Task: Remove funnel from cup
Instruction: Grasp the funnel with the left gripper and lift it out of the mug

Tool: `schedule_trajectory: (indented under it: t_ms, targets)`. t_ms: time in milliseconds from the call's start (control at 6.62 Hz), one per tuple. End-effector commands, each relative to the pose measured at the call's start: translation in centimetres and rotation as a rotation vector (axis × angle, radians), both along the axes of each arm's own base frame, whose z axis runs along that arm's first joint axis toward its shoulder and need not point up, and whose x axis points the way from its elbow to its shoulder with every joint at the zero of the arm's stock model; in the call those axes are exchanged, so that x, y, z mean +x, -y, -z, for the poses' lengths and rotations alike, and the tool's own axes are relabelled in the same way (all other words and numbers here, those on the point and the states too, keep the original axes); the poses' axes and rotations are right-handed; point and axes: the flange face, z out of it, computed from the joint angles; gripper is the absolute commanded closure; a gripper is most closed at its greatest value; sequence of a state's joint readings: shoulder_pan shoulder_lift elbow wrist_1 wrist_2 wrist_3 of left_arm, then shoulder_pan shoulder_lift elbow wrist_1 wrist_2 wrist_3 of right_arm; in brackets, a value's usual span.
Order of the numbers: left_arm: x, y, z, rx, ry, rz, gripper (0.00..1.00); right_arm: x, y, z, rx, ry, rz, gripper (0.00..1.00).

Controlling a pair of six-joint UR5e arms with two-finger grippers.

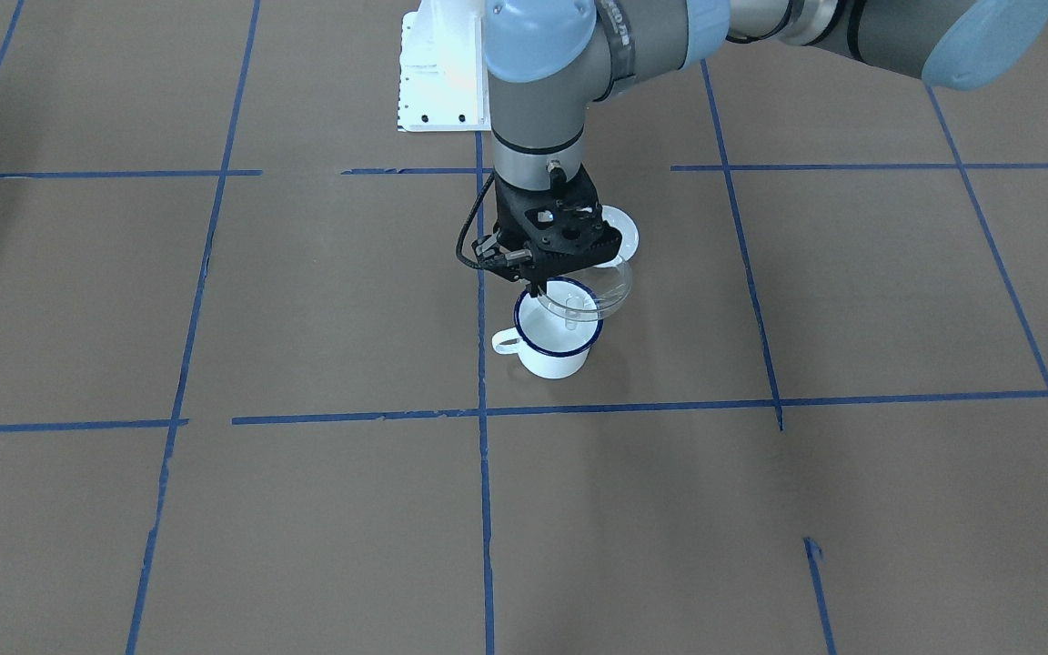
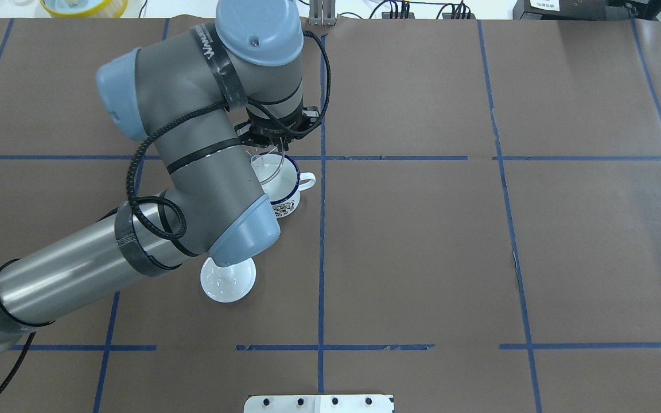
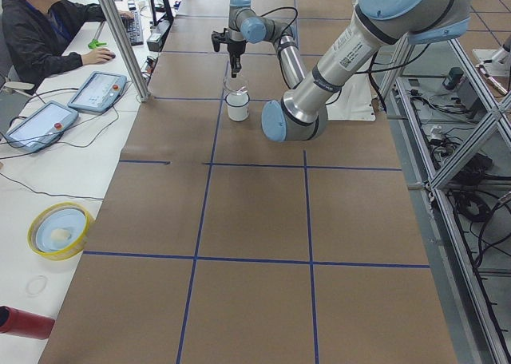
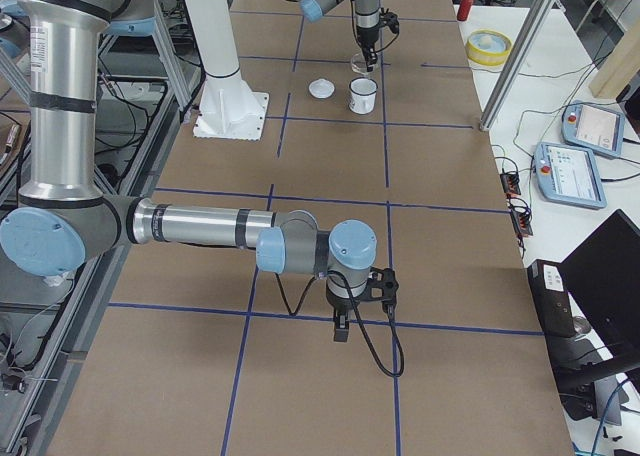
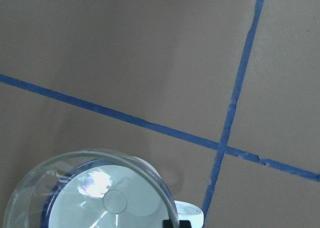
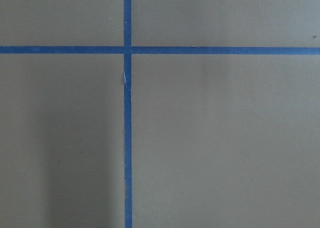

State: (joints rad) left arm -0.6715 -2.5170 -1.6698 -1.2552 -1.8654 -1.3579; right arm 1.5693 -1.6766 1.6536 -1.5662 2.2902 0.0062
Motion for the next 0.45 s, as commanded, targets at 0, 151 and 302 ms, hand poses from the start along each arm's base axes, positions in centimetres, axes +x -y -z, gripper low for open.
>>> schedule_trajectory:
  t_ms: [0,151,302]
  targets:
    - [-4.3,1.1,3.0,0.016,-0.021,0.054,1.0,0.0,0.0,0.0,0.0,0.0,0.0,0.0]
    - [-6.3,3.4,2.9,-0.01,-0.052,0.16,1.0,0.0,0.0,0.0,0.0,0.0,0.0,0.0]
    - [-6.1,5.8,2.6,-0.001,-0.101,0.308,1.0,0.0,0.0,0.0,0.0,0.0,0.0,0.0]
